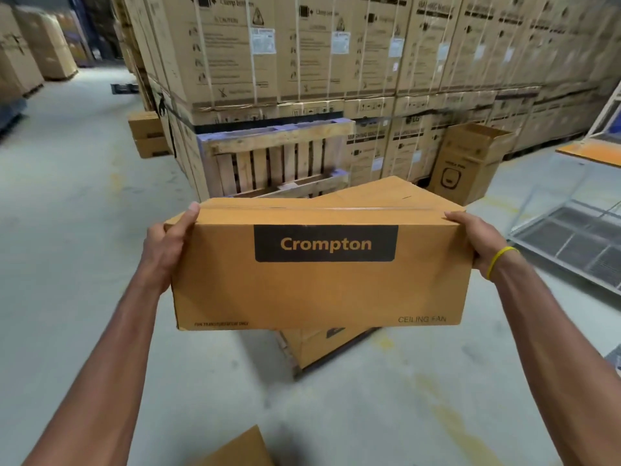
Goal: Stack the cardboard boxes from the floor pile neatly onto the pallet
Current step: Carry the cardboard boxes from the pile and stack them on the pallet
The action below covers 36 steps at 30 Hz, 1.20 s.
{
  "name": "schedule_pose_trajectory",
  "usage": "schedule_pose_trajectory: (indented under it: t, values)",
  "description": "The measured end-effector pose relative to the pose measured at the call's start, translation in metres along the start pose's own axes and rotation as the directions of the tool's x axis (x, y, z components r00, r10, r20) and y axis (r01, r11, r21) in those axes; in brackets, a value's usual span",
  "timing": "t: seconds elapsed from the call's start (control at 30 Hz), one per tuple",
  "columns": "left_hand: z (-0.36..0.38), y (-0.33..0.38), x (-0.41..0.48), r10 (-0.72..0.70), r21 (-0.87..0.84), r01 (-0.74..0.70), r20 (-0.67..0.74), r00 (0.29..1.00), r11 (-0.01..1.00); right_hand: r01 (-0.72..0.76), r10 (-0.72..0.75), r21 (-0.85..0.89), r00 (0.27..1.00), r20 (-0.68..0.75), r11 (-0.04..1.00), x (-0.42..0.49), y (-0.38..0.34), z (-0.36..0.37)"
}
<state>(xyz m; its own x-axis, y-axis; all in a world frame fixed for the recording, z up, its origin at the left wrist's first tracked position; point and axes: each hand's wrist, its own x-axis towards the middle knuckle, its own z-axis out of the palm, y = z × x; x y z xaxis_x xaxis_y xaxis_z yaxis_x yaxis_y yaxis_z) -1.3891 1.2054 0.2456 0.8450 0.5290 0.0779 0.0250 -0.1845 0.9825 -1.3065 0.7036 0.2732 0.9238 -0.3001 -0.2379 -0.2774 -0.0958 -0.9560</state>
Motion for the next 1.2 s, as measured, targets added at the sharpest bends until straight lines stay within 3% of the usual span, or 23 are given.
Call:
schedule_pose_trajectory:
  t: [0.2,0.43,0.6,0.93,1.2]
  values:
    - [0.082,0.001,0.004,-0.047,-0.049,0.045,-0.035,0.998,0.998,0.01,-0.011,0.008,1.0,0.018,1.0,0.076,-0.011,-0.042]
    - [0.147,0.002,0.047,-0.093,-0.074,0.088,-0.069,0.993,0.993,-0.02,0.019,0.019,0.998,0.057,1.0,0.172,-0.028,-0.033]
    - [0.202,0.007,0.124,-0.075,-0.096,0.068,-0.071,0.995,0.993,-0.013,0.013,0.006,0.997,0.07,1.0,0.27,-0.059,-0.014]
    - [0.288,0.052,0.288,-0.033,-0.181,0.012,-0.111,0.993,0.983,0.142,-0.145,0.039,0.986,0.082,0.989,0.421,-0.169,0.039]
    - [0.329,0.062,0.396,-0.049,-0.161,0.022,-0.171,0.984,0.987,0.175,-0.188,0.091,0.968,0.169,0.98,0.561,-0.215,0.118]
